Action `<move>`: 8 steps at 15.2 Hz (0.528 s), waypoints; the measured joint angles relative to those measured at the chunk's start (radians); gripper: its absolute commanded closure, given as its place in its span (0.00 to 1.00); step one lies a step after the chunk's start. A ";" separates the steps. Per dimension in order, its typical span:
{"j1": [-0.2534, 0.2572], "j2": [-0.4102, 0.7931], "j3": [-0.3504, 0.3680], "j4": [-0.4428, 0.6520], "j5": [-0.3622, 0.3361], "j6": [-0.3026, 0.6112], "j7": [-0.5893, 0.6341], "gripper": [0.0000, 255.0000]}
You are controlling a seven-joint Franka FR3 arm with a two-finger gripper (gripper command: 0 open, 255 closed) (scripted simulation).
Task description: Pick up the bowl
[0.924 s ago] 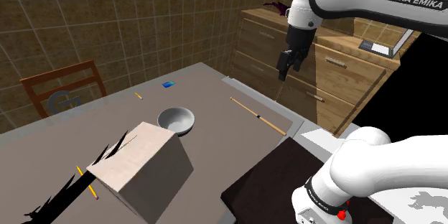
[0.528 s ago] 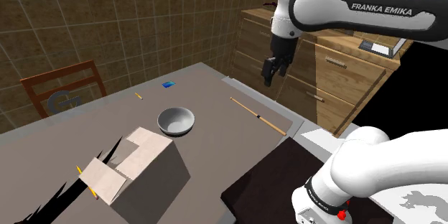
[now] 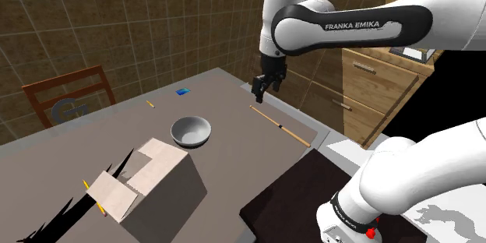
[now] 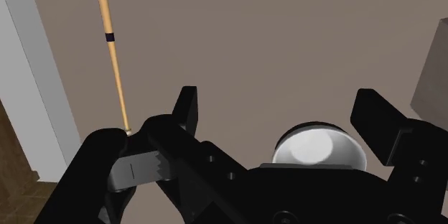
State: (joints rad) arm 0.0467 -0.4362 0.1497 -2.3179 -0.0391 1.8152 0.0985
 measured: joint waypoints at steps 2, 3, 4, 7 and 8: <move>0.008 0.061 0.023 0.011 0.000 0.052 0.027 0.00; 0.010 0.086 0.031 0.012 -0.001 0.076 0.036 0.00; 0.013 0.125 0.042 0.029 -0.005 0.099 0.051 0.00; 0.019 0.224 0.067 0.057 -0.020 0.171 0.087 0.00; 0.023 0.258 0.077 0.071 -0.026 0.192 0.102 0.00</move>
State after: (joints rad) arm 0.0696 -0.1782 0.2266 -2.2472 -0.0654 2.0068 0.2003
